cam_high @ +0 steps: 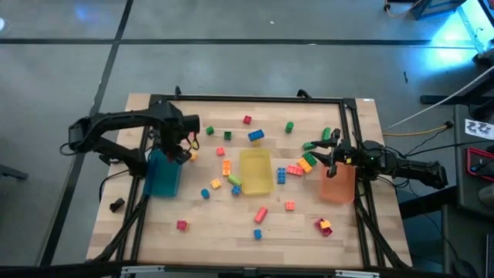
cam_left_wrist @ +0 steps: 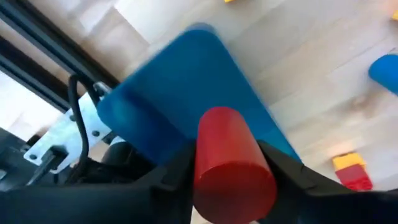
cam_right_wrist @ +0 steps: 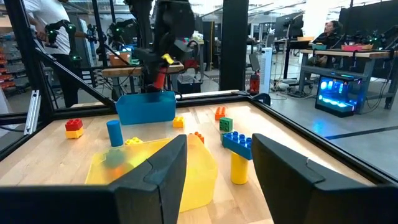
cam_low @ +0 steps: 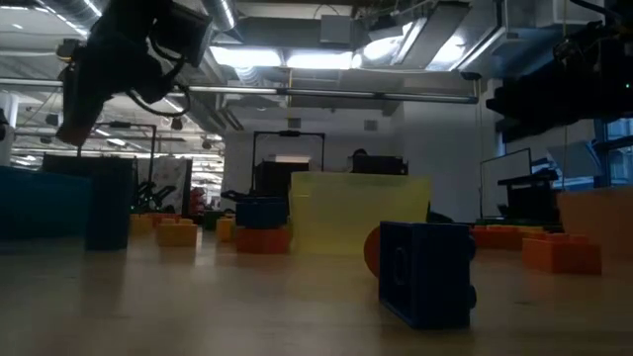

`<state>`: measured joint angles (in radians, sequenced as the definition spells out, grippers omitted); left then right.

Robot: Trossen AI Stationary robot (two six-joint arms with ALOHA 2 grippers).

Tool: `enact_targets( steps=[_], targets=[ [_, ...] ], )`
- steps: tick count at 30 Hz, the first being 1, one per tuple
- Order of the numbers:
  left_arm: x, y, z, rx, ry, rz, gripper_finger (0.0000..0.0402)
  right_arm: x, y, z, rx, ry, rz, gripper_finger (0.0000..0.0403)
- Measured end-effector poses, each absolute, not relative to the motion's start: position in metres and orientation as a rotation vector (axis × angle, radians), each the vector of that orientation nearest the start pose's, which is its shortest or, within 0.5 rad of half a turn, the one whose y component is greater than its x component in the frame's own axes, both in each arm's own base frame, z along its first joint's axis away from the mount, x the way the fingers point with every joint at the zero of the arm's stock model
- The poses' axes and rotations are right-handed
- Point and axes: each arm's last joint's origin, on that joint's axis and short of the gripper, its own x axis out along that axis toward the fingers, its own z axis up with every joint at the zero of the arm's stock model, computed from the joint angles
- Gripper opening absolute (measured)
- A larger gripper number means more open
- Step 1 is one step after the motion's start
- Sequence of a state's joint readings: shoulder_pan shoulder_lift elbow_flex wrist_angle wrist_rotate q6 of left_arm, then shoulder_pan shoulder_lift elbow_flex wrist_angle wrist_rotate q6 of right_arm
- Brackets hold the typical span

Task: Sort blocks by size
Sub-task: Put the red cylindrical block into the blue bin, then put the orange 8 stud game piece into the yellow bin

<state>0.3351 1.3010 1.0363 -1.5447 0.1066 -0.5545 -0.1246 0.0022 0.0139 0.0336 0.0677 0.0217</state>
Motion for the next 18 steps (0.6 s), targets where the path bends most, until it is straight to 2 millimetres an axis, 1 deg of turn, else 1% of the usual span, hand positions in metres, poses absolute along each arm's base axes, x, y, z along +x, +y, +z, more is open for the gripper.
enact_targets(
  steps=[4,10,14,18],
  targets=[
    [0.169,0.048,0.243,-0.767,1.744,0.653,0.0151,0.096,-0.014,0.171,0.021,-0.045,-0.192,0.0182],
    [0.165,0.045,0.222,-0.781,1.760,0.685,0.0161,0.096,-0.014,0.171,0.020,-0.042,-0.191,0.0182],
    [0.163,0.048,0.220,-0.775,1.768,0.664,0.0162,0.096,-0.014,0.171,0.020,-0.048,-0.191,0.0182],
    [0.164,0.054,0.226,-0.809,1.744,0.667,0.0163,0.096,-0.014,0.172,0.020,-0.053,-0.192,0.0182]
  ],
)
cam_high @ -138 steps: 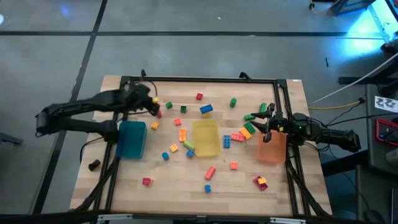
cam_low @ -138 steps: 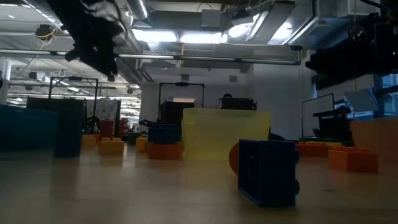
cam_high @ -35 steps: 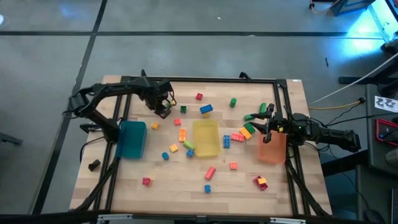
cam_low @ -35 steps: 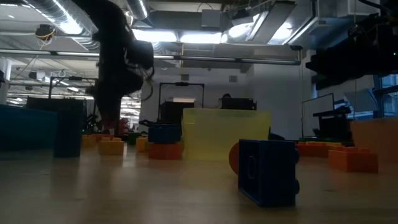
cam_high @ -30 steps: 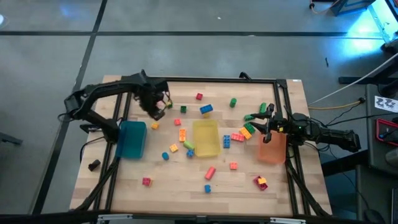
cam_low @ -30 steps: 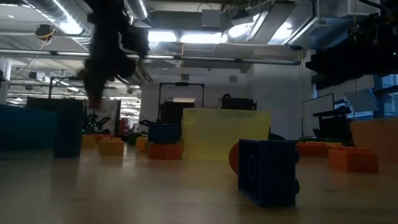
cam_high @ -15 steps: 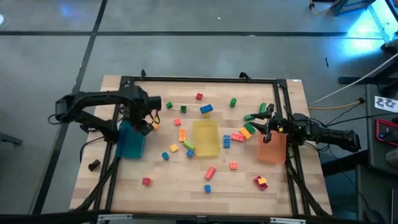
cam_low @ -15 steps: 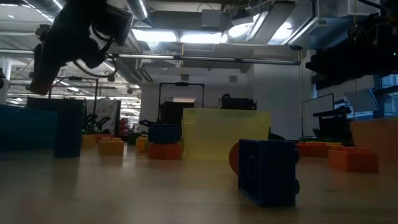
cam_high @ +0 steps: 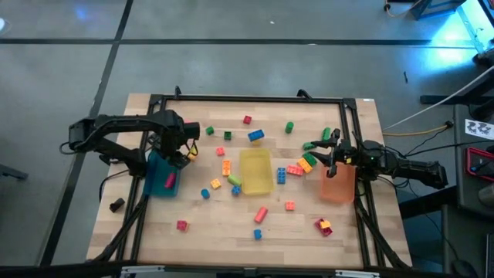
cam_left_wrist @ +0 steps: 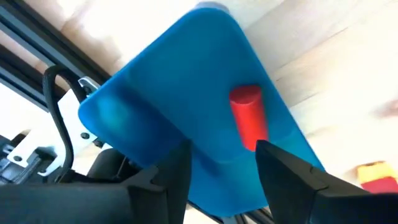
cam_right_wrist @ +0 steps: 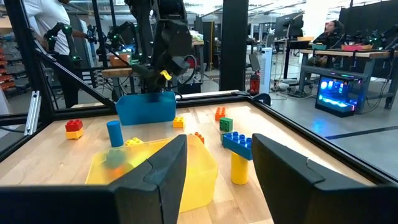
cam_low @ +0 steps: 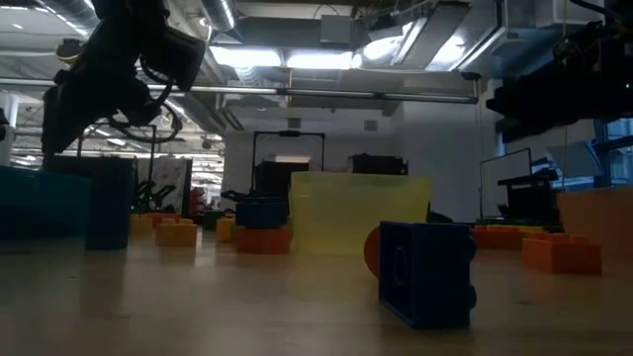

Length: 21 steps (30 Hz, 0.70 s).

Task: Sort blocks by size
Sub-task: Put the orange 8 stud game piece into the yellow bin

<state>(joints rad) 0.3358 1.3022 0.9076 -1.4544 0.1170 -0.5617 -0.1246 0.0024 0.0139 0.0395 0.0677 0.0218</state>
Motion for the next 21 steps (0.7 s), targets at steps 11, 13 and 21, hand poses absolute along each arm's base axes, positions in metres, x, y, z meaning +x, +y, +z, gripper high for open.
enact_targets(
  steps=[11,13,21],
  targets=[
    [0.188,0.088,0.244,-0.334,1.485,0.496,0.0164,0.096,-0.014,0.172,0.020,-0.059,-0.192,0.0182],
    [0.195,0.096,0.240,-0.166,1.415,0.505,0.0164,0.096,-0.014,0.172,0.020,-0.059,-0.192,0.0182],
    [0.201,0.120,0.226,0.240,1.385,0.339,0.0164,0.096,-0.014,0.171,0.020,-0.046,-0.192,0.0182]
  ],
)
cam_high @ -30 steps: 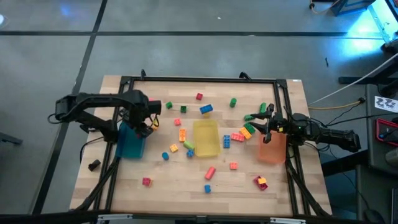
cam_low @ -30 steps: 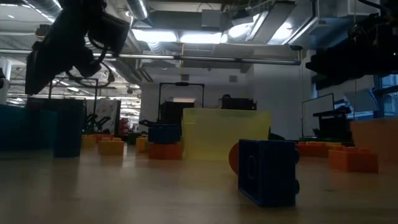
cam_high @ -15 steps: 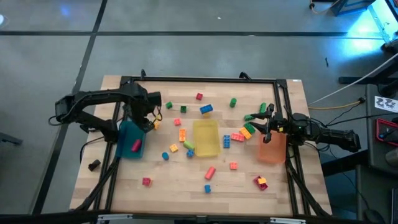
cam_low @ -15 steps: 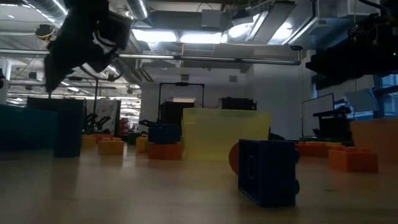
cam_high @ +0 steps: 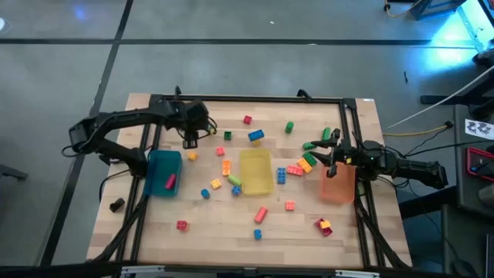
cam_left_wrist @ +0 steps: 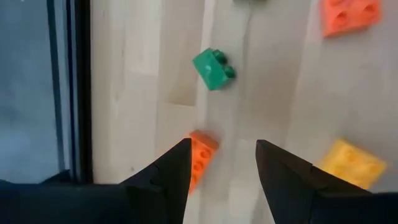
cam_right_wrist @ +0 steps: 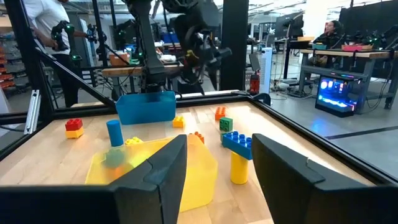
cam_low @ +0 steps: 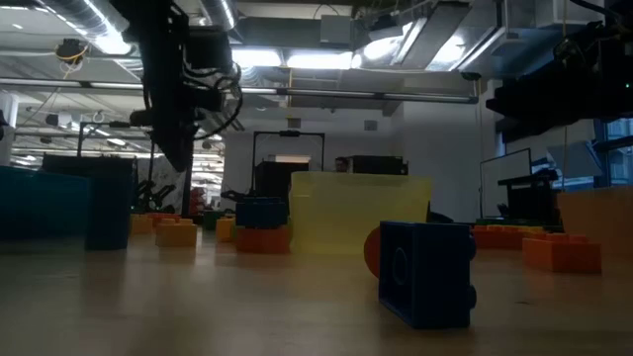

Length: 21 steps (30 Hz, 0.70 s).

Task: Sort blocks by size
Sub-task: Put the orange 8 stud game piece into the yellow bin

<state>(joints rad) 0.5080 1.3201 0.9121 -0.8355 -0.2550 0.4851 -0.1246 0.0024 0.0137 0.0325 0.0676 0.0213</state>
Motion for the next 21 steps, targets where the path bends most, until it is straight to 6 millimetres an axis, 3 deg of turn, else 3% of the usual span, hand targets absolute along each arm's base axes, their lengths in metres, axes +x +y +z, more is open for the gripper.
enact_targets(
  steps=[17,21],
  targets=[
    [0.194,0.158,0.167,0.256,1.658,0.148,0.0164,0.096,-0.014,0.171,0.020,-0.038,-0.191,0.0182],
    [0.198,0.167,0.156,0.273,1.678,0.208,0.0164,0.096,-0.014,0.170,0.020,-0.037,-0.191,0.0182]
  ],
)
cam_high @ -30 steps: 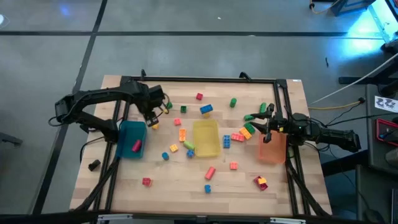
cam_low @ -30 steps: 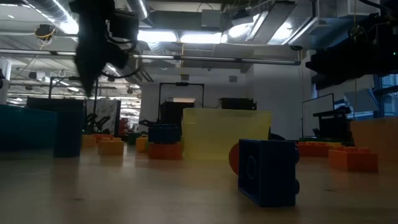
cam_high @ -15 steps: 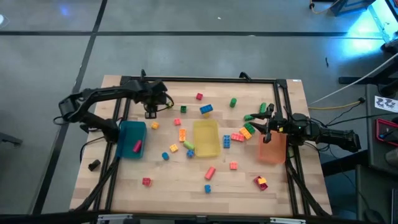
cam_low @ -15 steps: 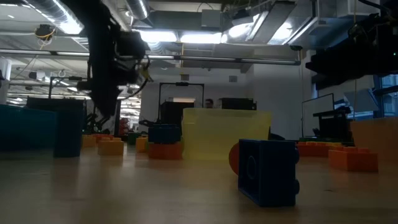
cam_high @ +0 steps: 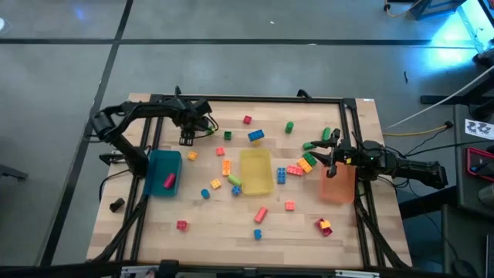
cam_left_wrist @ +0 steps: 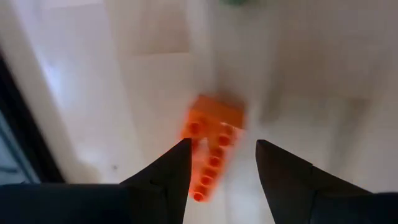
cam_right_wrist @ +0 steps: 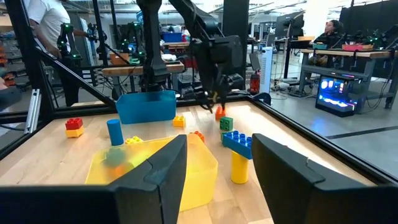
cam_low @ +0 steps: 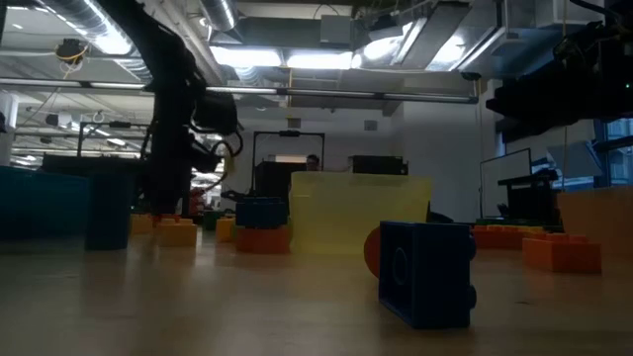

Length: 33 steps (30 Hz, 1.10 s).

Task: Sort blocks by size
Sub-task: Put the orange 8 stud game piece into the yellow bin

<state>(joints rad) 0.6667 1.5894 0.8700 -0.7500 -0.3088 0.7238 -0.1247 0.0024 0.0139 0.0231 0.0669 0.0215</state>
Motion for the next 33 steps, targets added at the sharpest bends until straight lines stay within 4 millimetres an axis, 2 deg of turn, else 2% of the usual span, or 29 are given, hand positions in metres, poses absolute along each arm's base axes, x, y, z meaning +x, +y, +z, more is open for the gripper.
enact_targets(
  steps=[10,15,33],
  targets=[
    [0.199,0.175,0.153,0.357,1.680,0.179,0.0164,0.096,-0.014,0.170,0.020,-0.036,-0.191,0.0182],
    [0.197,0.180,0.153,0.324,1.661,0.226,0.0164,0.096,-0.014,0.170,0.021,-0.035,-0.192,0.0182],
    [0.207,0.169,0.154,0.449,1.689,0.191,0.0164,0.096,-0.014,0.171,0.020,-0.041,-0.192,0.0182]
  ],
)
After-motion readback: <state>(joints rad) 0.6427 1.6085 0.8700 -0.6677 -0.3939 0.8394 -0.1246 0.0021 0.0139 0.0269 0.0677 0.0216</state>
